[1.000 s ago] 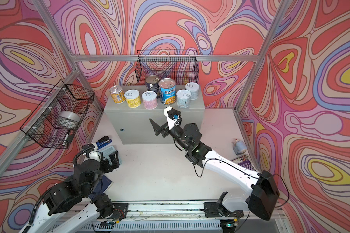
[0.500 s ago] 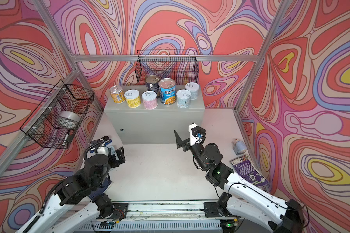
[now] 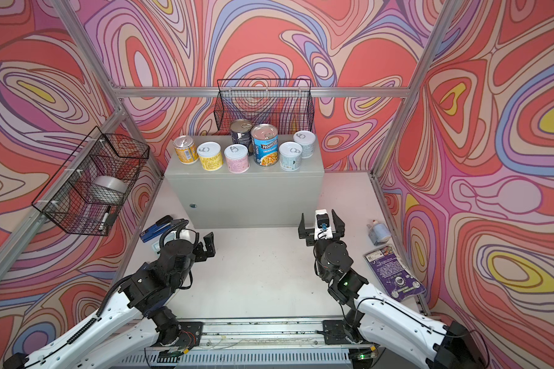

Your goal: Place and organize the canned foods onto the counter

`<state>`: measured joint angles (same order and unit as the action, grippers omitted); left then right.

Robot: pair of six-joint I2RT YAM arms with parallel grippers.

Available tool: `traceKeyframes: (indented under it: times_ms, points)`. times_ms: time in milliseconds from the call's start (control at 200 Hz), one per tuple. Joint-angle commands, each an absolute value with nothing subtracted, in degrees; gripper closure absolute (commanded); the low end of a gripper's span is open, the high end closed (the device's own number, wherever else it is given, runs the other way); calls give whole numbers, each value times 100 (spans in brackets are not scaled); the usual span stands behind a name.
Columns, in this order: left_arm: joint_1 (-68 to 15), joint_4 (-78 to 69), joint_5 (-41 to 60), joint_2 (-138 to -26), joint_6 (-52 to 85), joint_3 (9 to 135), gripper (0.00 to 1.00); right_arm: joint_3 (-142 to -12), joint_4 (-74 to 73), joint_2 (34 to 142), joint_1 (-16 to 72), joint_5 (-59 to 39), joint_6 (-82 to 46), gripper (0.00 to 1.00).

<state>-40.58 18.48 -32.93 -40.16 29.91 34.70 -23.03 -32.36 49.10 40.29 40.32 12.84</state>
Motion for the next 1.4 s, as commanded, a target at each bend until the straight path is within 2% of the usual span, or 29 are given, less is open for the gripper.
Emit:
traceKeyframes:
  times_ms: [0, 150, 311, 456, 576, 656, 856, 927, 1022, 1082, 1217, 1397]
  points:
    - [-4069, 1143, -3489, -4125, 2716, 3273, 0, -2185, -3817, 5344, 3629, 4128, 1267, 1]
    - [-4069, 644, -3852, -4369, 2693, 3022, 2, -2051, -4093, 6232, 2673, 3706, 724, 2]
    - [-4024, 315, -5192, -4241, 3502, 2458, 0, -1868, -4549, 6943, 1977, 3412, 536, 1]
    - [-3745, -137, -5466, -4017, 3057, 2208, 0, -1644, -5224, 7441, 1306, 3078, 73, 2]
    - [-3533, -652, -5770, -4295, 2680, 2156, 0, -1797, -5754, 8193, 1020, 3036, 11, 1]
    - [-3457, -1607, -5889, -4721, 2034, 2036, 0, -1967, -5966, 8684, 1011, 2987, 129, 2]
    - [-3111, -5298, -6120, -6525, -194, 1565, 0, -2083, -6706, 9563, 967, 2921, 180, 2]
    - [-2931, -6566, -6530, -7245, -609, 1531, 0, -2185, -6414, 9527, 948, 2854, 138, 2]
    - [-2635, -7814, -6363, -8275, -1106, 1573, 0, -2240, -6305, 9546, 905, 2827, 112, 1]
    - [-2632, -7229, -6794, -8471, -1262, 2071, 0, -2302, -6205, 9545, 882, 2780, 87, 2]
    - [-2680, -7783, -6483, -8722, -1851, 2080, 0, -2347, -6091, 9536, 846, 2735, 56, 2]
    - [-2630, -7089, -5880, -8429, -1276, 1617, 0, -2362, -6062, 9536, 835, 2729, 49, 2]
